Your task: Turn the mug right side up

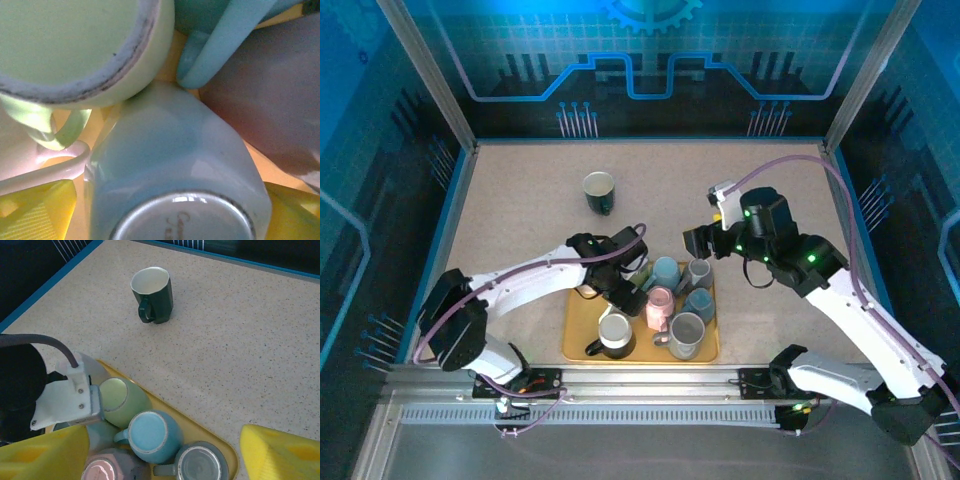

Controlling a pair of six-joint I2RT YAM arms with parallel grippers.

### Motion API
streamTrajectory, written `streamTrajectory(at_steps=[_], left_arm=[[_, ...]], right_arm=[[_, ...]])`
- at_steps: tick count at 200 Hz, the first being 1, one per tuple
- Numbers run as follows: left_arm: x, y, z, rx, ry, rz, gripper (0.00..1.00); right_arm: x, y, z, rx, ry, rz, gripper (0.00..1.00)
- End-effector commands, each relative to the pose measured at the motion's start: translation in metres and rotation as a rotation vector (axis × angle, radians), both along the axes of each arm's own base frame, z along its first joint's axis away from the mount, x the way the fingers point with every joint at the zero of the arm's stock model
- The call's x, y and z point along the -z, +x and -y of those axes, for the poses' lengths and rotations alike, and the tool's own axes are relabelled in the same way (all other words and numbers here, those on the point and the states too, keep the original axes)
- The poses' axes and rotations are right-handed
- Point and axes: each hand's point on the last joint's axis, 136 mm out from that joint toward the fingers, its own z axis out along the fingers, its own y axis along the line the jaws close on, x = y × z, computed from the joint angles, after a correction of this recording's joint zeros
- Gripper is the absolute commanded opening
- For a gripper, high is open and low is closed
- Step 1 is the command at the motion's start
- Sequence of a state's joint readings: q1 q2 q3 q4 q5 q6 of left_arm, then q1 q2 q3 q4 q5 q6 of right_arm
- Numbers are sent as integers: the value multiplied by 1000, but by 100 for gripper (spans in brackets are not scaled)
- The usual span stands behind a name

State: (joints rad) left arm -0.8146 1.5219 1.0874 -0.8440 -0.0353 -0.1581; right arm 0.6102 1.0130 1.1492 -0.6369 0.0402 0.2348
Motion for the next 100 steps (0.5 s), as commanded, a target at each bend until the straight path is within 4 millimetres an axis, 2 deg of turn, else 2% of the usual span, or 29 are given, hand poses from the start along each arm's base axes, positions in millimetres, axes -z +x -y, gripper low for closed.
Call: streamTrajectory(at_steps=[1,41,57,86,100], left_arm=[[11,-3,1,-12,11,-26,89],[20,-5,0,-24,20,-47,84],[20,-5,-3,-30,29,-41,77],[9,-2,-3,-36,17,-7,61],[-1,1,-4,-45,5,15,59]], right_arm=[[-10,-4,-2,-25,25,38,78],[-8,-4,-4,-25,31,29,76],[-9,-4,-4,-26,38,26,75],[-11,-5,-4,-23,49,21,74],[-13,-6,-3,-20,55,23,74]])
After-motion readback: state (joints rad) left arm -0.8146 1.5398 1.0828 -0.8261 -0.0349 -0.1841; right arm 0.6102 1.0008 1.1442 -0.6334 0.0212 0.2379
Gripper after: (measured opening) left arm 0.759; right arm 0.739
